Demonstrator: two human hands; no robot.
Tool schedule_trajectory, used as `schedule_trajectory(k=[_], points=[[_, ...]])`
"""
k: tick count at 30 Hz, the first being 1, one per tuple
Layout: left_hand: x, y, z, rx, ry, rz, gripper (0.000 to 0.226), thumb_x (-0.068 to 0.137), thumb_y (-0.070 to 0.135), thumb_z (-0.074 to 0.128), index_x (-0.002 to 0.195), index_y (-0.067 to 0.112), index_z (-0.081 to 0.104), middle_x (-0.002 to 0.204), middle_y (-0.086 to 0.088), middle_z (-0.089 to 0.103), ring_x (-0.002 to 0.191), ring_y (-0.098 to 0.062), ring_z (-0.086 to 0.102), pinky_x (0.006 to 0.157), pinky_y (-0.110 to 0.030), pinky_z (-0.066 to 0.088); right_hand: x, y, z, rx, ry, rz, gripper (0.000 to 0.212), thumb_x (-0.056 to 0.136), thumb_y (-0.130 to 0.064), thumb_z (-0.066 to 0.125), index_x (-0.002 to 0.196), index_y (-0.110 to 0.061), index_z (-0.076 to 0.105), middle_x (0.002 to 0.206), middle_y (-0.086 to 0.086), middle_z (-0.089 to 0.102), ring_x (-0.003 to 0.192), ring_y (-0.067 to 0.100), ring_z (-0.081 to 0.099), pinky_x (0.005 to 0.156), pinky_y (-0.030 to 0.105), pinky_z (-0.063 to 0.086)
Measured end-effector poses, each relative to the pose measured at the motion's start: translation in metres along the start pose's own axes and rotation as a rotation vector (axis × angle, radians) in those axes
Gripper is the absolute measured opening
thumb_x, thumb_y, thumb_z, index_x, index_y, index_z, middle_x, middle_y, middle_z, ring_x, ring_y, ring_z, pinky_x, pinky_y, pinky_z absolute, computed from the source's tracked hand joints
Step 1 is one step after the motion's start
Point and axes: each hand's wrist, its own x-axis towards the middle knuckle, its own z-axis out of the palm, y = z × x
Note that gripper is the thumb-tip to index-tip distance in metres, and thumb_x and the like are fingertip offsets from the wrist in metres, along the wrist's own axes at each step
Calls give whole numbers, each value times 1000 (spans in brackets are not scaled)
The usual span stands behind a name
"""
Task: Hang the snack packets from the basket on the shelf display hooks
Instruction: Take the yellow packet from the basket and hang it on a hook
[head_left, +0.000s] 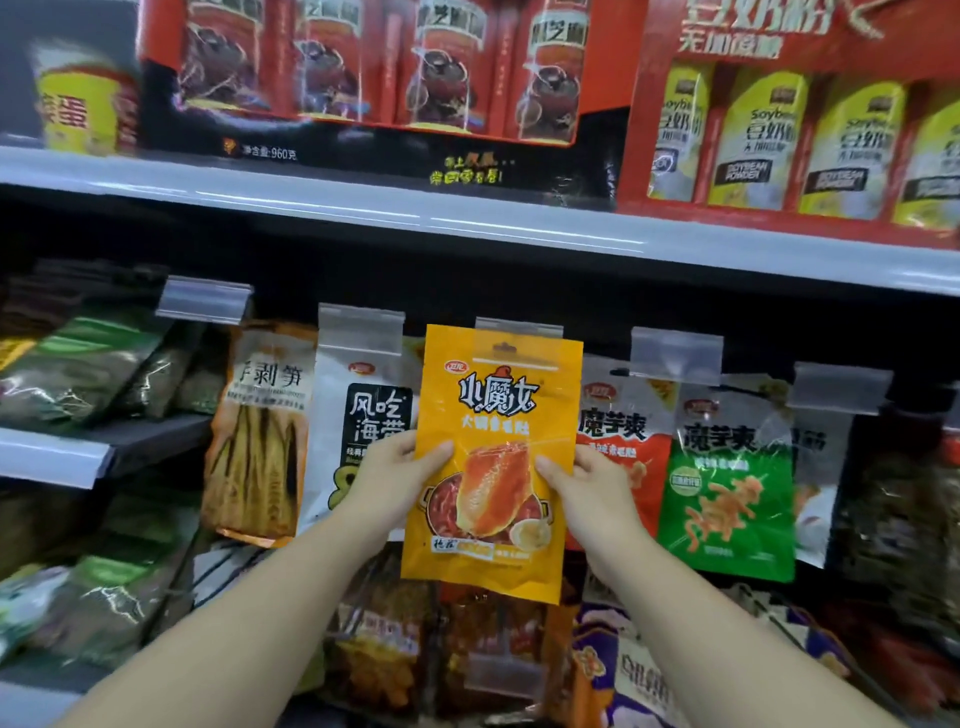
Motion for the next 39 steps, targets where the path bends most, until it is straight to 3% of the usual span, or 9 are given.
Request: schedule_trajectory(k=[9,16,23,29,36,39], points=[[8,-5,-6,-105,-46,58,8,90,20,64,93,20,71,88,2,77,78,-16,74,62,-25,59,1,4,6,21,38,-36,10,92,-18,62,89,-24,69,95,-2,75,93,20,70,90,47,54],[8,-5,-11,-99,-135,69,13,89,21,64,100,19,70,95,-2,77,86,-21,74,76,-35,60,-12,2,2,-10,44,-120,10,92,-20,62,91,-28,68,96,-6,75,94,16,70,92,46,53],[2,-8,-16,-125,-232,51,17,89,19,63,103,14,70,96,-5,77,85,-22,74,64,-25,58,-24,6,-5,-31,41,-146,10,91,-22,64,90,-31,69,96,-8,75,100,17,67,94,47,51],[10,-2,-9,-124,-185,-28,29,92,35,57,105,13,70,97,-5,76,87,-24,74,70,-33,60,-11,7,-2,10,54,-79,10,92,-19,62,94,-26,69,93,-6,76,89,15,72,90,44,55],[16,1,1,-95,-91,-94,31,95,39,52,94,15,71,87,-4,77,71,-16,74,51,-21,53,6,12,1,55,47,-21,10,92,-15,62,94,-22,69,96,0,76,93,20,71,92,46,54],[18,-2,2,-88,-71,-99,32,96,38,52,93,13,71,86,-5,77,70,-16,73,53,-22,54,12,14,2,45,30,-4,10,92,-15,61,93,-22,69,94,-1,76,90,19,72,90,45,55]])
